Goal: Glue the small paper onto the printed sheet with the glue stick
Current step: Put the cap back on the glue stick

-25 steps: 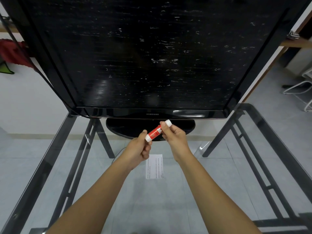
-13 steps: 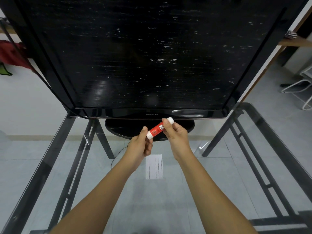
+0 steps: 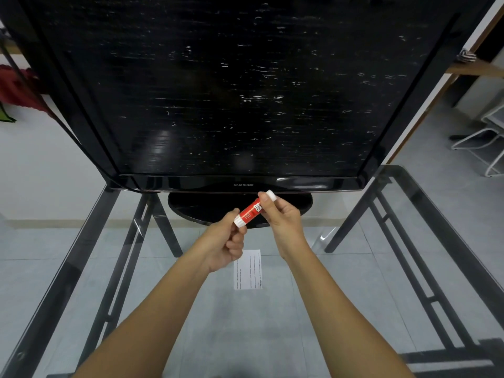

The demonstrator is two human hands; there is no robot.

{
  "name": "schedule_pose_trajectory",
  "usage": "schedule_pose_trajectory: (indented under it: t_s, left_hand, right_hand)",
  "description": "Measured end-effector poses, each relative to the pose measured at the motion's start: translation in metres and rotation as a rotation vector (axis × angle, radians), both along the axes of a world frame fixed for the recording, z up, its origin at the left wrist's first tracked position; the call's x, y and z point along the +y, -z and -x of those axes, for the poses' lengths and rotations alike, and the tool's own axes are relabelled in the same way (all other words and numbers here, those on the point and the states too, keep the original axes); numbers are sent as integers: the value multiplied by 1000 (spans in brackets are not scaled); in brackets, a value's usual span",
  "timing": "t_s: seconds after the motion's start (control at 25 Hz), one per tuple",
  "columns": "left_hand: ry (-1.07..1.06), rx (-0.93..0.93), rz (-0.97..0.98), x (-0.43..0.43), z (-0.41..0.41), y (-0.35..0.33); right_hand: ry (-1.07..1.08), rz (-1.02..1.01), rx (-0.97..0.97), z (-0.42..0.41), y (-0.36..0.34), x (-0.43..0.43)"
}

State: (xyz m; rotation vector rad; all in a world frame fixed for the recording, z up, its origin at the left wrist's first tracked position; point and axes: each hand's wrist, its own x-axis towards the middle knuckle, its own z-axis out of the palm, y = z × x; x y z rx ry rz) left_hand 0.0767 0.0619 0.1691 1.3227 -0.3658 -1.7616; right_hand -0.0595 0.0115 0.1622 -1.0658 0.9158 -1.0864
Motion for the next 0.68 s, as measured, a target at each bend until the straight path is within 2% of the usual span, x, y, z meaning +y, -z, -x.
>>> schedule_pose_trajectory:
  t_s: [0.08, 0.12, 0.24, 0.32, 0.56, 0.68]
  left_hand:
    - [5, 65, -59, 0, -1, -2]
    - [-36, 24, 3, 1, 1, 0]
    - [-127, -326, 398, 7, 9, 12]
    - [-82, -528, 529, 12, 11, 15]
    - [24, -642, 485, 5, 5, 11]
    - [103, -907, 566, 2, 3, 10]
  right_hand:
    - [1, -11, 0, 0, 3, 2]
    - [10, -19, -6, 0, 3, 2]
    - [36, -29, -15, 1, 4, 1]
    - [28, -24, -12, 1, 3, 0]
    - [21, -8, 19, 4, 3, 0]
    - [42, -11, 23, 7, 5, -2]
